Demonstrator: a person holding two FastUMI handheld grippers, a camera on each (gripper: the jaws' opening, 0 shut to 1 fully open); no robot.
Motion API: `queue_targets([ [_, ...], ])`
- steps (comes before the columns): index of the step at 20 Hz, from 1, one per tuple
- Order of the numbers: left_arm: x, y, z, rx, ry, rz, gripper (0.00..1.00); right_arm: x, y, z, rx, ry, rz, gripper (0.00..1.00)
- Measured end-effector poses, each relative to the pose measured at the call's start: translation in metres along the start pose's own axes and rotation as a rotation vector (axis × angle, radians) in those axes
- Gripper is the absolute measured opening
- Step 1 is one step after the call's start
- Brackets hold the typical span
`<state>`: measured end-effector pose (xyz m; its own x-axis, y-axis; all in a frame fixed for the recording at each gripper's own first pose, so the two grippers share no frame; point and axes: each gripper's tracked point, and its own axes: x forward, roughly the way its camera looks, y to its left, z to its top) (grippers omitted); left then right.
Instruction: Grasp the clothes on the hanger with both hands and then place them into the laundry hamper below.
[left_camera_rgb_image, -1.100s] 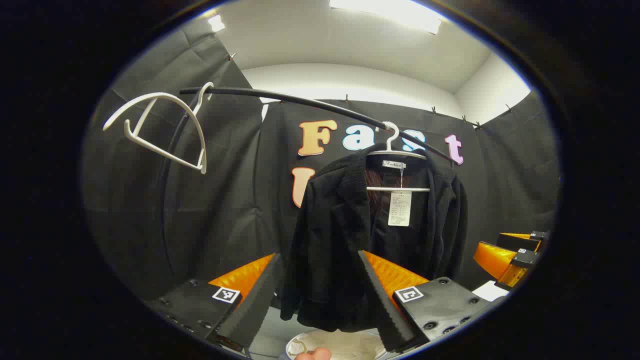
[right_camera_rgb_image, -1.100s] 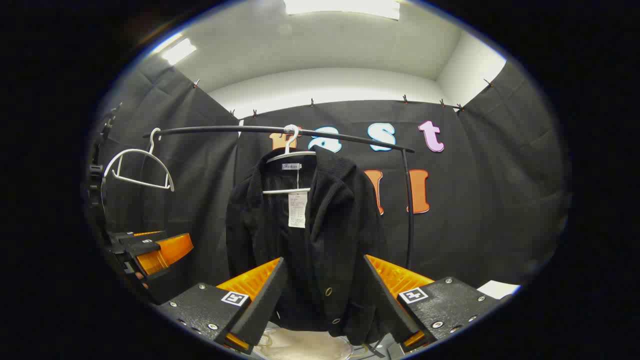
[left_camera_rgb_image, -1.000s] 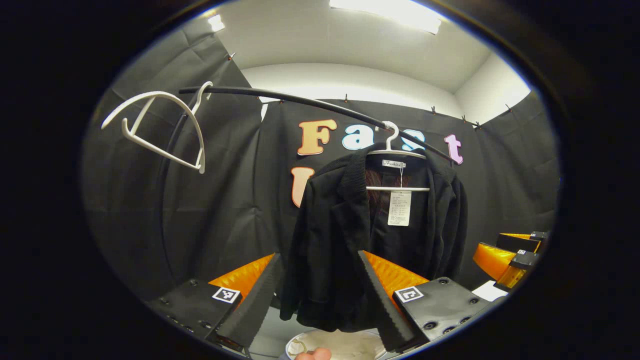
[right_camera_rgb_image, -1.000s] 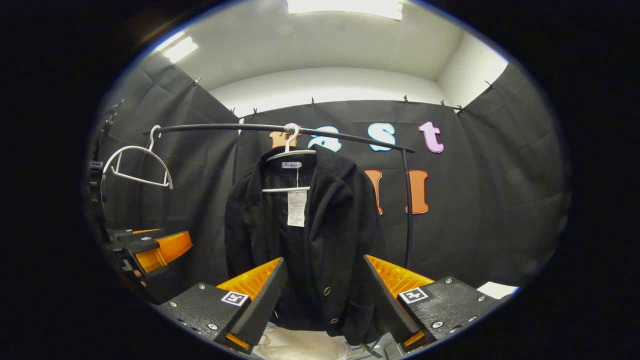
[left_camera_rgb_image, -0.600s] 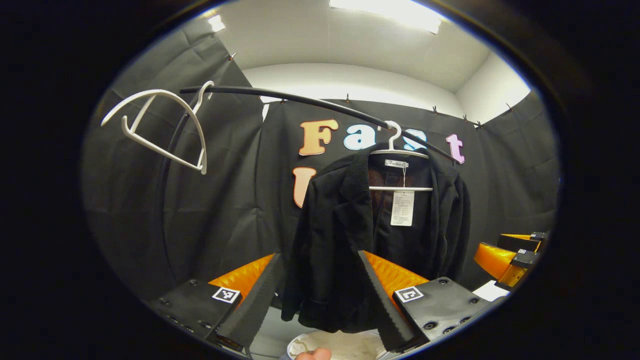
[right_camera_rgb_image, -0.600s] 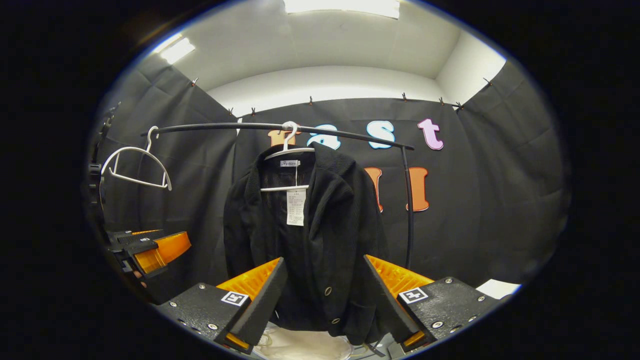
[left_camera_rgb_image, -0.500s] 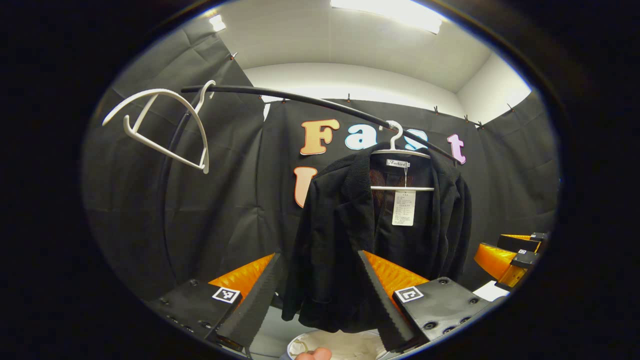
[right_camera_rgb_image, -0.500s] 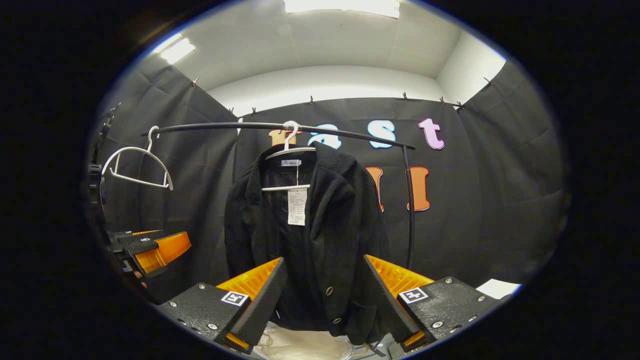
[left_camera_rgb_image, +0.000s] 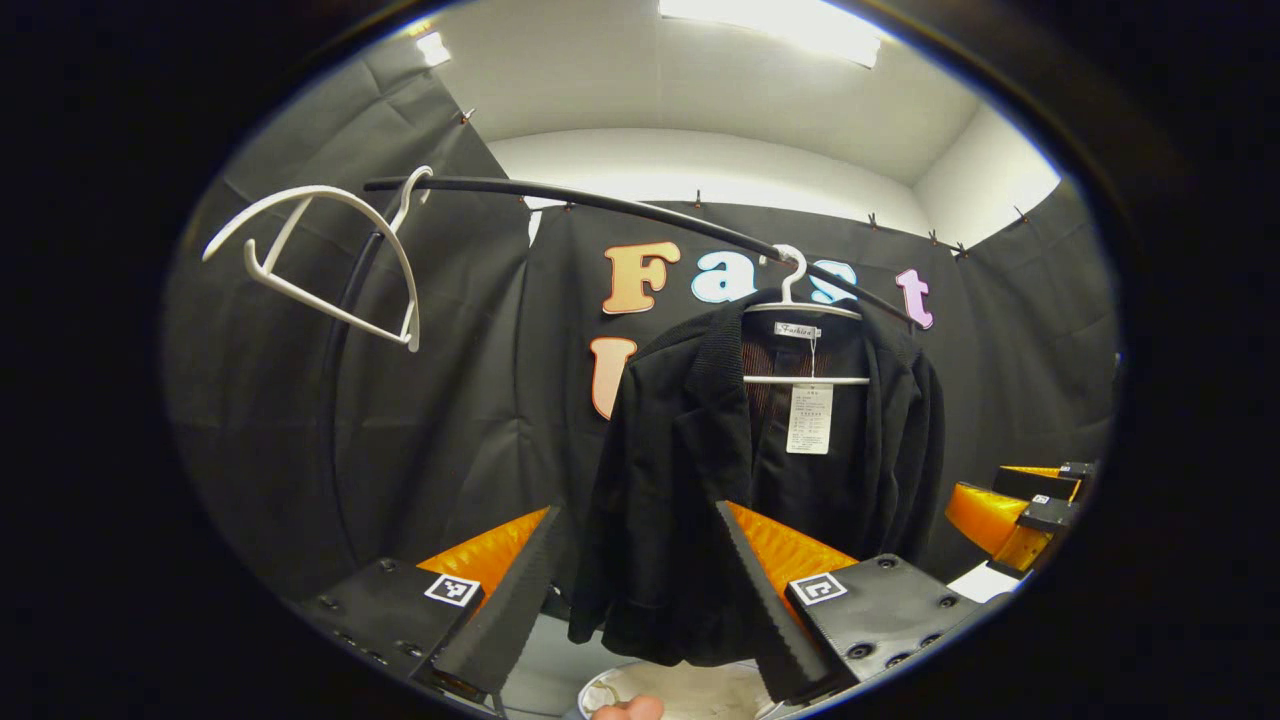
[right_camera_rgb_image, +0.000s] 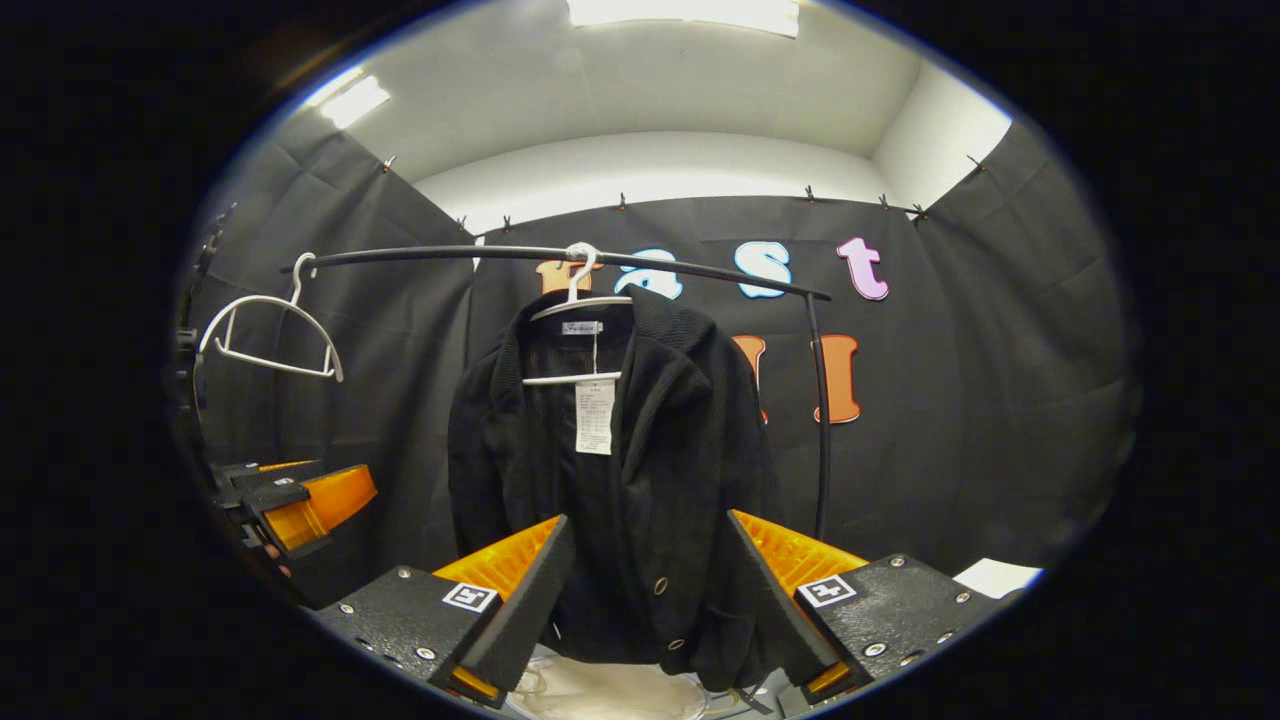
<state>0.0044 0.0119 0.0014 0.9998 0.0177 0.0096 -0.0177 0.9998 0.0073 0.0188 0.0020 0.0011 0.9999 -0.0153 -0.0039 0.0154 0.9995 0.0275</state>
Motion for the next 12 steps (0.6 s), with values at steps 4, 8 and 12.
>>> queue_targets([
  [4, -0.002, 0.001, 0.001, 0.009, -0.005, -0.003, 0.97, 0.032, 0.006, -0.004, 0.048, 0.013, 0.006, 0.93],
  [8, -0.006, 0.005, 0.005, 0.03, -0.012, 0.003, 0.93, 0.079, 0.014, -0.014, 0.051, 0.037, 0.015, 0.94],
  [12, -0.012, 0.011, 0.009, 0.054, -0.024, 0.023, 0.96, 0.123, 0.014, -0.033, -0.007, 0.077, -0.032, 0.94],
])
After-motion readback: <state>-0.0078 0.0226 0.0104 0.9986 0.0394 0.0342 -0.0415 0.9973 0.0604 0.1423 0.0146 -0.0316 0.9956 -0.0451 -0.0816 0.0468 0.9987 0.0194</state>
